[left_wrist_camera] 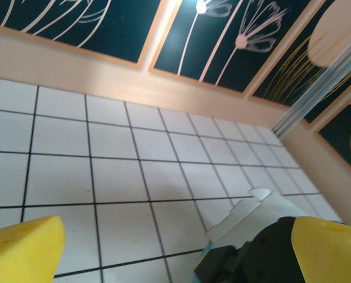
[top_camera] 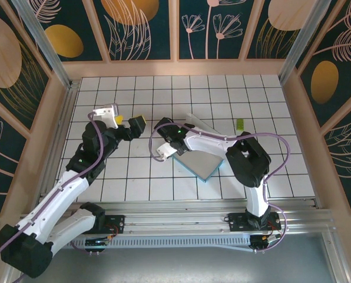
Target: Fold the paper box
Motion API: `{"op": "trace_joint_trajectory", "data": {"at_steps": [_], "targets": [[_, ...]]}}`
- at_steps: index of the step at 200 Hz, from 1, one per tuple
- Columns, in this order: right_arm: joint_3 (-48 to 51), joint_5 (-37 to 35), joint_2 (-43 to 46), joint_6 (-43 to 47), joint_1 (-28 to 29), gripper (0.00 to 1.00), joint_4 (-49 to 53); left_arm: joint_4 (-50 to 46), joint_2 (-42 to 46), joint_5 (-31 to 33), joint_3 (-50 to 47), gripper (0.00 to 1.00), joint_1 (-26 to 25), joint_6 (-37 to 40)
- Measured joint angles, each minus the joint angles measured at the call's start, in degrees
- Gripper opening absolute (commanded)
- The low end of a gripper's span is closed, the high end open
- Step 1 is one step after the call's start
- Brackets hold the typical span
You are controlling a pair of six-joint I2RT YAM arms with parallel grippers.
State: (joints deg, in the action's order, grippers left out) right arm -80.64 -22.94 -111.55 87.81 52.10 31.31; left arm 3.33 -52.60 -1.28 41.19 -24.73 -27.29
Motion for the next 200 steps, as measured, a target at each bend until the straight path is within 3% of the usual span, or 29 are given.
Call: {"op": "trace_joint_trajectory", "data": {"at_steps": [24,44,58,83,105,130,156,200], "targets": [[-2.3,1.1,0.7,-6.9,1.3,0.36,2.3,-2.1,-0.9,0.5,-0.7,0.91,0.0,2.1],[-9.3,3.8,1.4,-21.5,3.0,0.39,5.3,-3.7,-0.9,0.5,-2.1,0.86,0.0,4.3],[-11.0,3.7,5.0,-36.6,4.2,0.41,6.3,-3.3,-1.1,-1.4,-2.5,0.84,0.2,5.4],[-3.9,3.9,16.5,-69.8,5.4,0.41,9.6,-1.3,-3.2,-7.4,1.6,0.79,0.5,10.1],[6.2,4.1,33.2,-100.8,5.0,0.41,9.6,-5.7,-12.2,-12.8,4.1,0.72,-1.0,13.0],[19.5,6.8,52.2,-125.0,2.1,0.42,9.3,-10.4,-22.6,-15.2,6.0,0.68,-3.6,14.7],[31.8,13.5,62.1,-139.6,-6.0,0.42,8.7,-13.8,-29.5,-16.8,10.0,0.67,-6.1,16.3],[43.0,22.7,56.2,-149.8,-11.3,0.45,1.9,-14.5,-40.0,-17.7,20.3,0.68,-8.6,18.8]]}}
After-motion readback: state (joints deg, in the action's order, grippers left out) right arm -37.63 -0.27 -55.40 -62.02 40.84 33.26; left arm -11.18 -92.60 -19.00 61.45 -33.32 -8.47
